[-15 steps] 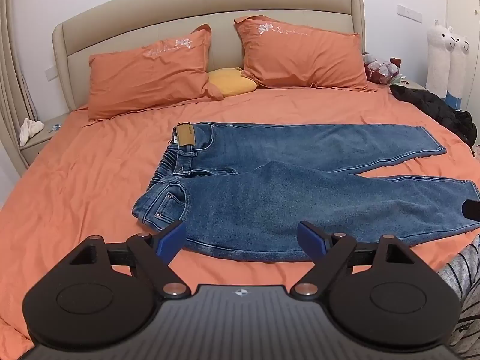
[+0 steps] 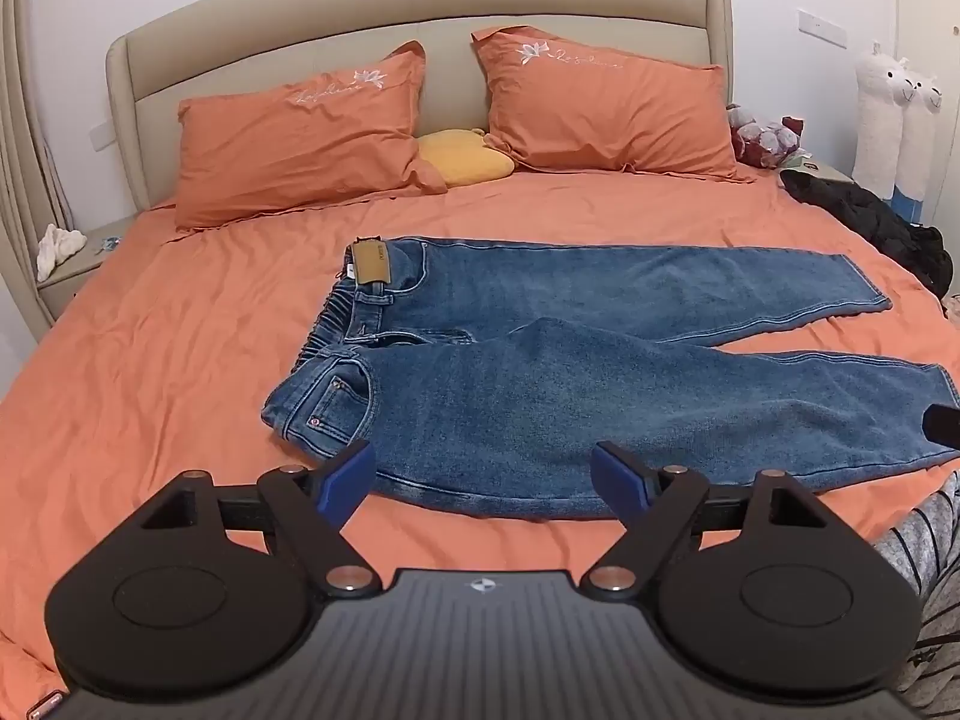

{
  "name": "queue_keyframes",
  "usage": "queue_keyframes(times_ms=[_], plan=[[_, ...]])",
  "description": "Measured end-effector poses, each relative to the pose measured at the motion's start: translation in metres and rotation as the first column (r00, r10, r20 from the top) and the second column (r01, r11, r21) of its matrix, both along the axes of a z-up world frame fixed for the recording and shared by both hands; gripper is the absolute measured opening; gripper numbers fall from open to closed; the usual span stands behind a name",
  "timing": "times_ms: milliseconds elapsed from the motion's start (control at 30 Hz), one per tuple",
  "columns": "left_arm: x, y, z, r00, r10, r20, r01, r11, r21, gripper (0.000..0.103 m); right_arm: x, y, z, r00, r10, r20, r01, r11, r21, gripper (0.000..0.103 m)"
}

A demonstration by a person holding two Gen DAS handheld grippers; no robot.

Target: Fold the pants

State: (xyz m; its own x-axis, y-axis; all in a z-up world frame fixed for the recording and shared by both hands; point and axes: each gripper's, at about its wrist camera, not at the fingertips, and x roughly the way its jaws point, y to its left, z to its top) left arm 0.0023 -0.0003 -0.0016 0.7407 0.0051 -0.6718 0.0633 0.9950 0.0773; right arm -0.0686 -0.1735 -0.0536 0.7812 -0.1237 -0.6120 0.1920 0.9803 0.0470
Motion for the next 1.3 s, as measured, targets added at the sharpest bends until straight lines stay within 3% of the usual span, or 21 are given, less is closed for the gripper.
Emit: queue_keyframes(times_ms=[1300], plan=[[-0.0027, 0.0054, 0.0033, 1.0, 0.001, 0.007, -0.001, 1.0, -0.004, 0.095, 0.0002, -0.0006, -0.0008, 1.0, 0.011, -0.008, -0.01, 1.0, 0.027, 0.098]])
